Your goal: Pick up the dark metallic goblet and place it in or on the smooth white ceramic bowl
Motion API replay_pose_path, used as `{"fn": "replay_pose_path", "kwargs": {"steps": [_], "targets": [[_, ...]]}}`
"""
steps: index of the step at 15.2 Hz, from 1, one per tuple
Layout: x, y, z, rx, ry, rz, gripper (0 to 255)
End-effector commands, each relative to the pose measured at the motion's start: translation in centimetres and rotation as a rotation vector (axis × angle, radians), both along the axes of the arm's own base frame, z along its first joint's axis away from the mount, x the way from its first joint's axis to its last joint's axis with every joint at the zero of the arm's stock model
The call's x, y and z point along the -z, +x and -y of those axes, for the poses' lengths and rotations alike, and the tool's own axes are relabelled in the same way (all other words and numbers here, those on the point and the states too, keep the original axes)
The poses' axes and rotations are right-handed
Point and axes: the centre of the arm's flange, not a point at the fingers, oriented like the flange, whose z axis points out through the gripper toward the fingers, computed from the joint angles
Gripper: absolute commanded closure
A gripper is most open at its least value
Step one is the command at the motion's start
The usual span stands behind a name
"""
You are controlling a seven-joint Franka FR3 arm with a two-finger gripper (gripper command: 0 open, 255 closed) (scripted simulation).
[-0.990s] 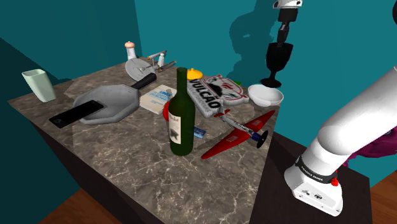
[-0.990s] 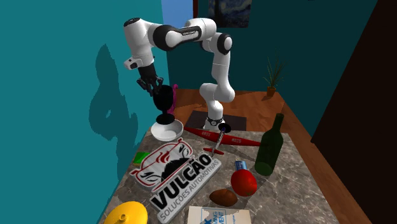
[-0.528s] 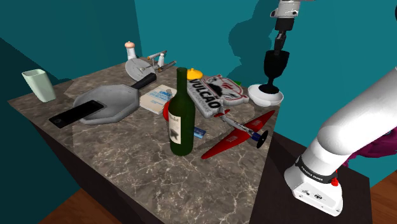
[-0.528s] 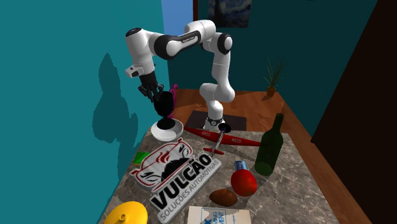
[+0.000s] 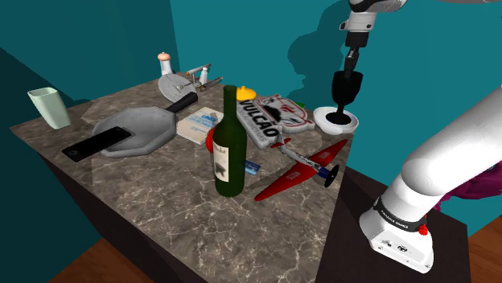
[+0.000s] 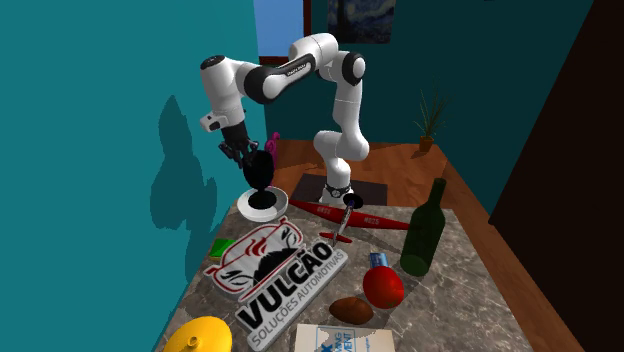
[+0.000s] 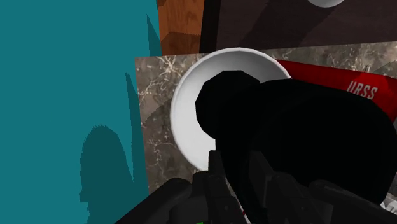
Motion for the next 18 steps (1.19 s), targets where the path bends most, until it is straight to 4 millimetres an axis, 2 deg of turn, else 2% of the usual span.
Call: {"fn": "replay_pose_path", "kwargs": {"steps": [1, 4, 5, 10, 14, 18], "targets": [[0.0, 0.0, 0.0, 0.0, 0.0, 0.001, 255], [0.0, 0.0, 0.0, 0.0, 0.0, 0.001, 255], [0.0, 0.0, 0.0, 0.0, 0.0, 0.001, 0], [0.0, 0.0, 0.0, 0.0, 0.0, 0.001, 0], [-4.9, 0.6, 0.3, 0.0, 0.0, 0.001, 0], [-4.9, 0.6, 0.3, 0.0, 0.0, 0.001, 0]]}}
